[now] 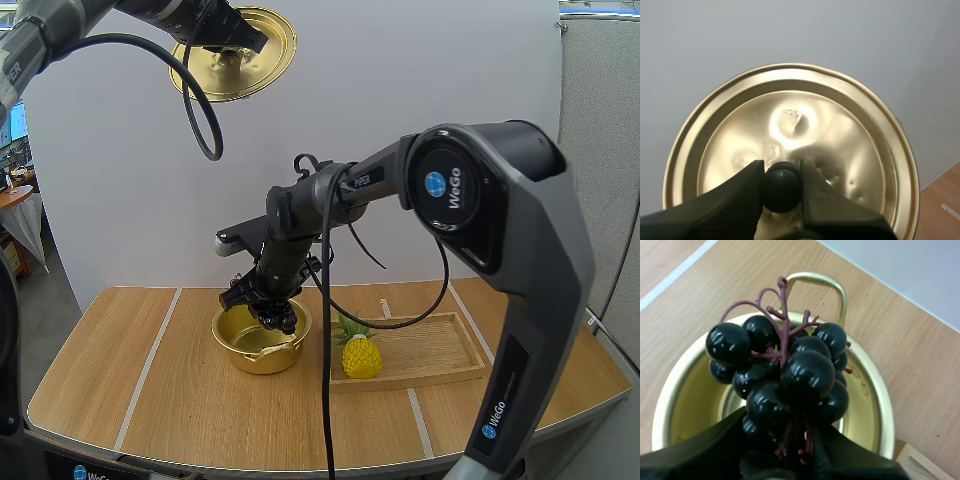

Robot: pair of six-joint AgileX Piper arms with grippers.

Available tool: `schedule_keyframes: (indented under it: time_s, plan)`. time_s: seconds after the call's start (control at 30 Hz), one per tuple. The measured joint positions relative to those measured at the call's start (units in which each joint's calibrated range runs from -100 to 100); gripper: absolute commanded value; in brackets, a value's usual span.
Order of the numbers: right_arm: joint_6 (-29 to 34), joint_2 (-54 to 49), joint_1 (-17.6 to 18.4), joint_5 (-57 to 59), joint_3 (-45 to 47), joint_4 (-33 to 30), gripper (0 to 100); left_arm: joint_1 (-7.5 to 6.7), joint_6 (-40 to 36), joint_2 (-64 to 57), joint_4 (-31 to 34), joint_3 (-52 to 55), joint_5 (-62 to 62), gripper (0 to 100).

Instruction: Open the pot, put the grape inside, and close it

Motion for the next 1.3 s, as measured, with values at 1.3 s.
schedule_keyframes:
  time_s: [1.3]
  plan:
    - [0.12,9.97,1.50,-5.00,-3.26,-5.01,0,0.00,0.00,0.00,0.00,0.00,0.00,0]
